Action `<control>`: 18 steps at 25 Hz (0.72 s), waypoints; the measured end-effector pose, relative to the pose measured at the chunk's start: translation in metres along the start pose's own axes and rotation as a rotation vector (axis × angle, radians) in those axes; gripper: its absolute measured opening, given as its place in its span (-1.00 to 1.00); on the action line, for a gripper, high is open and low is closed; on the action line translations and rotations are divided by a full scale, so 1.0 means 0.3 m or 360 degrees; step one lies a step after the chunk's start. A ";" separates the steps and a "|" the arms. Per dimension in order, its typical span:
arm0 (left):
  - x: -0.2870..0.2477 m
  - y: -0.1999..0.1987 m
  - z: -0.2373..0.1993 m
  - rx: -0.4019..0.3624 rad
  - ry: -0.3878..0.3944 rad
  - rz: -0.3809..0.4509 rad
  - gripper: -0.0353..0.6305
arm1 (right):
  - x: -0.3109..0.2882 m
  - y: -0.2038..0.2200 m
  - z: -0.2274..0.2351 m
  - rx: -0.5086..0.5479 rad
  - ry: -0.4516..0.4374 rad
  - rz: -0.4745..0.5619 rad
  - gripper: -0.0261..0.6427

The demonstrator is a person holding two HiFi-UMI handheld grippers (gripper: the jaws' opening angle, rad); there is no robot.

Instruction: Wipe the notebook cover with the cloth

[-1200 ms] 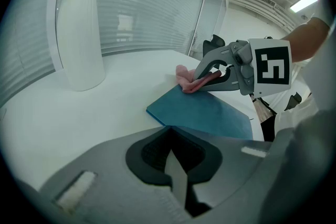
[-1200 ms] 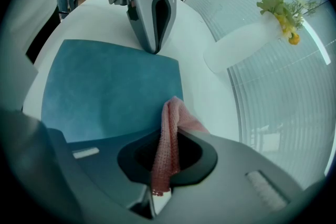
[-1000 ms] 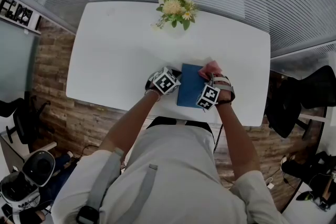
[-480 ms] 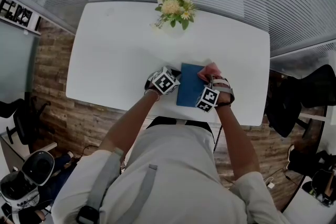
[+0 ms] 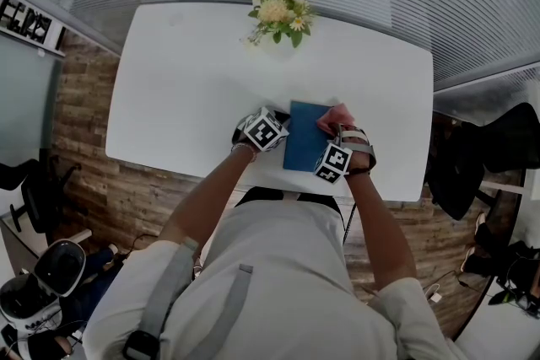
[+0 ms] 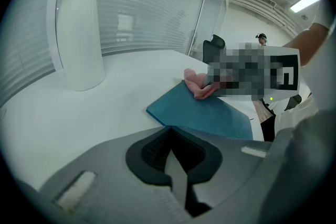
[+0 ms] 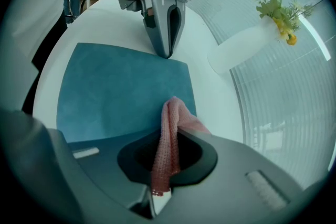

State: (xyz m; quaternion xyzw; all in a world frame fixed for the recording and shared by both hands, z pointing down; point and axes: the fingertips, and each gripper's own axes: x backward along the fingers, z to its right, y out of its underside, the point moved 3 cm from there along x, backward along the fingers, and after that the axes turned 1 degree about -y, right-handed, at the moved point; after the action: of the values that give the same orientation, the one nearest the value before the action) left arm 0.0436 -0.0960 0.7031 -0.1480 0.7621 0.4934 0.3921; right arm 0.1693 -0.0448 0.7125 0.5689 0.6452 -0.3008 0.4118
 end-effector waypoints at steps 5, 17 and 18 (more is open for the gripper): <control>0.006 -0.003 0.004 0.0008 0.0000 -0.0011 -0.88 | 0.031 -0.005 -0.016 -0.0011 -0.0021 0.0007 -0.90; 0.007 0.001 0.003 0.0009 -0.0002 -0.0016 -0.88 | 0.061 0.001 -0.066 -0.0030 -0.0021 0.0018 -0.90; 0.009 0.000 0.003 0.0009 -0.0001 -0.0016 -0.88 | 0.063 0.001 -0.070 -0.0032 -0.0025 0.0019 -0.91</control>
State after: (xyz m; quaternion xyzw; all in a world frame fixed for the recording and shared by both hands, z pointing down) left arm 0.0423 -0.0947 0.7010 -0.1504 0.7627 0.4894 0.3953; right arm 0.1652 -0.0176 0.7061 0.5662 0.6416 -0.2962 0.4243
